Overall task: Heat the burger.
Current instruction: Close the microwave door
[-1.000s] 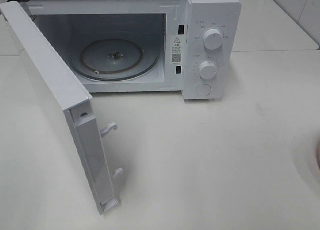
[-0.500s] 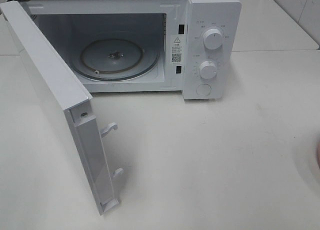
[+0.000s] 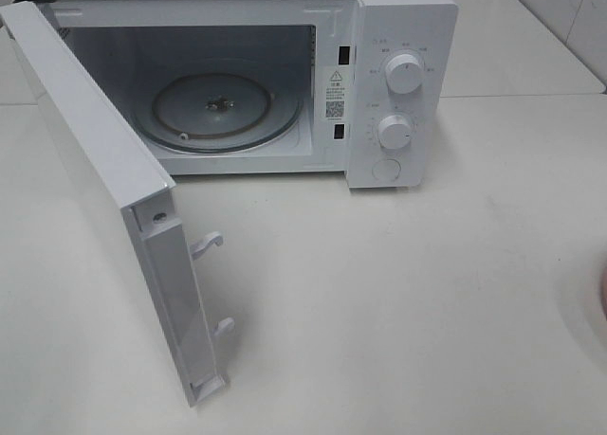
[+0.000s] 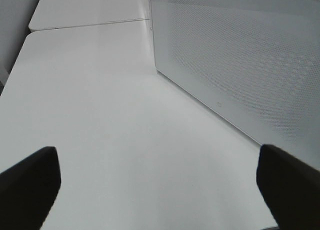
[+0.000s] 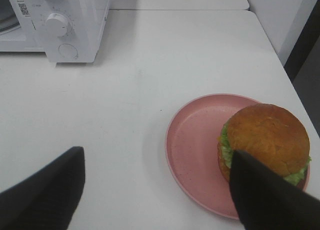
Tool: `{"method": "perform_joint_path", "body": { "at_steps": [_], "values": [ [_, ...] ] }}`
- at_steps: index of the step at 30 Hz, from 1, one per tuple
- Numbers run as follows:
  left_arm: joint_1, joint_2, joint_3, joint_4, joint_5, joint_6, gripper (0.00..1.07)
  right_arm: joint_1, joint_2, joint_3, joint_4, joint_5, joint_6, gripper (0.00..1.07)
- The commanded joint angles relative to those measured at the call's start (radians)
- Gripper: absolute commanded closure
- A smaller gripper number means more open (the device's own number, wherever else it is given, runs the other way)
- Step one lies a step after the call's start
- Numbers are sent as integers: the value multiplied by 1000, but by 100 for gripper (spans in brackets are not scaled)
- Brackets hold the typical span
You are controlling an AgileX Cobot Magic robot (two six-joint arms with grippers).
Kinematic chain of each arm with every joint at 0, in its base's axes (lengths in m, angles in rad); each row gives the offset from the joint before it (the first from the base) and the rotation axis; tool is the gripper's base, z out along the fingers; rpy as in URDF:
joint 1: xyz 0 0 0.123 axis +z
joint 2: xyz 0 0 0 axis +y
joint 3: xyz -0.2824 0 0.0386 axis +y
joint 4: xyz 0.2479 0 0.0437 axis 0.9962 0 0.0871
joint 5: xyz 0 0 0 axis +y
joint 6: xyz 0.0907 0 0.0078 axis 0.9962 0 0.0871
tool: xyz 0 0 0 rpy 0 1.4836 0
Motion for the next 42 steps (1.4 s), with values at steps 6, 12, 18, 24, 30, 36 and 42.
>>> {"method": "perform_joint_path", "body": {
  "at_steps": [6, 12, 18, 24, 30, 36, 42],
  "values": [
    [3, -17, 4, 0, -9, 0, 7, -7, -27, 1, 3, -9, -6, 31],
    [3, -12, -17, -5, -43, -8, 9, -7, -27, 1, 3, -9, -6, 31],
    [3, 67, -24, 18, -172, -28, 16, -7, -27, 1, 3, -9, -6, 31],
    [3, 179, -24, 19, -319, -28, 33, -7, -27, 1, 3, -9, -6, 31],
    [2, 338, -24, 77, -474, -28, 67, -7, -27, 1, 3, -9, -6, 31],
    [2, 483, -23, 66, -609, -26, 107, -7, -27, 1, 3, -9, -6, 31],
    [2, 621, 23, 66, -876, -26, 107, -7, -27, 1, 3, -9, -6, 31]
  ]
}}
